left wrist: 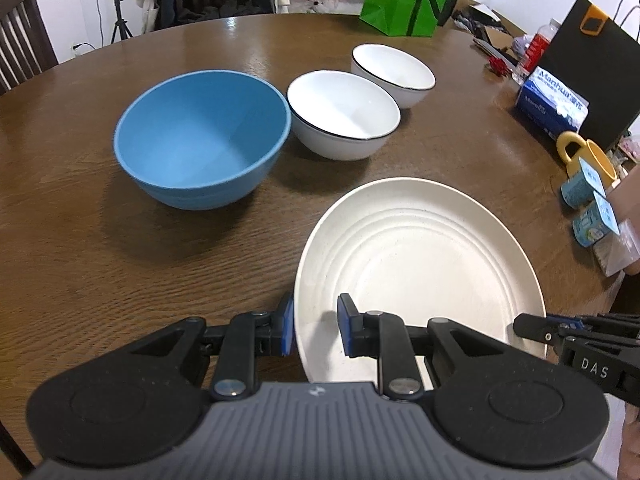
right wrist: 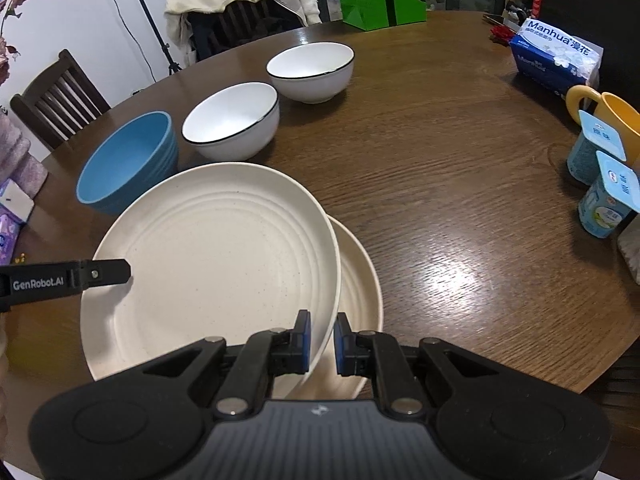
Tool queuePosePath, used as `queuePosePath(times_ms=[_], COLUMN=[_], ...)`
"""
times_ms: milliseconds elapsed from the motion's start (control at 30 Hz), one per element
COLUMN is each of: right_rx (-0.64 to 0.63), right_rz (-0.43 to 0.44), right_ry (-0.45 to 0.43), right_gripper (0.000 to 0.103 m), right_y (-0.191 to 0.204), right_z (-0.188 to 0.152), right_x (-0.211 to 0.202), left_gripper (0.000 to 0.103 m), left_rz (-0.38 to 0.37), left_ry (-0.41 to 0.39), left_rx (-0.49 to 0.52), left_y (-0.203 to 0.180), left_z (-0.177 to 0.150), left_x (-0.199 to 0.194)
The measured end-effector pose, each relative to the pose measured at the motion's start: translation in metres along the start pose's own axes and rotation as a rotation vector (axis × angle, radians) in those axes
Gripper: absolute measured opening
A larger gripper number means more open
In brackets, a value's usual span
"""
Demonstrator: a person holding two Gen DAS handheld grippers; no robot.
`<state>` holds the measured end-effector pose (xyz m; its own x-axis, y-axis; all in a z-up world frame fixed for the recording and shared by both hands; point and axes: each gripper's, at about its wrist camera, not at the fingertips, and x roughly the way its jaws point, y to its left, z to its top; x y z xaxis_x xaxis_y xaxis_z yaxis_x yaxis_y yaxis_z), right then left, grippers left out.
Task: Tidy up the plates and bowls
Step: 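Lower the held cream plate onto the stacked cream plates, then open both grippers to release the cream plate on the stack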
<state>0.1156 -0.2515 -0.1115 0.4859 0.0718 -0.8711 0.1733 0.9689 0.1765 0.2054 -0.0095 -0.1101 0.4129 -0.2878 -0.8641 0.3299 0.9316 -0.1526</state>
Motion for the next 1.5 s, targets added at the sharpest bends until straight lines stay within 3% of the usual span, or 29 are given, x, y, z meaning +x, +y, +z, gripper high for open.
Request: queuePosePath(times_ms=[800, 1500], right_rx=[-0.031, -0.125], right_rz=[-0.074, -0.123], right_ry=[0.013, 0.051], right_gripper=[0.011, 0.015], right_y=[-0.013, -0.003], right_z=[-0.006, -0.005], right_x=[-0.002, 0.012], left_gripper=[0.022, 0.022], left_rz=[0.006, 0.107], left_ry=[0.042, 0.039], left_rx=[0.072, 0.157], left_y=[-0.022, -0.037], left_z=[-0.011, -0.017], left_x=[0.02, 0.019])
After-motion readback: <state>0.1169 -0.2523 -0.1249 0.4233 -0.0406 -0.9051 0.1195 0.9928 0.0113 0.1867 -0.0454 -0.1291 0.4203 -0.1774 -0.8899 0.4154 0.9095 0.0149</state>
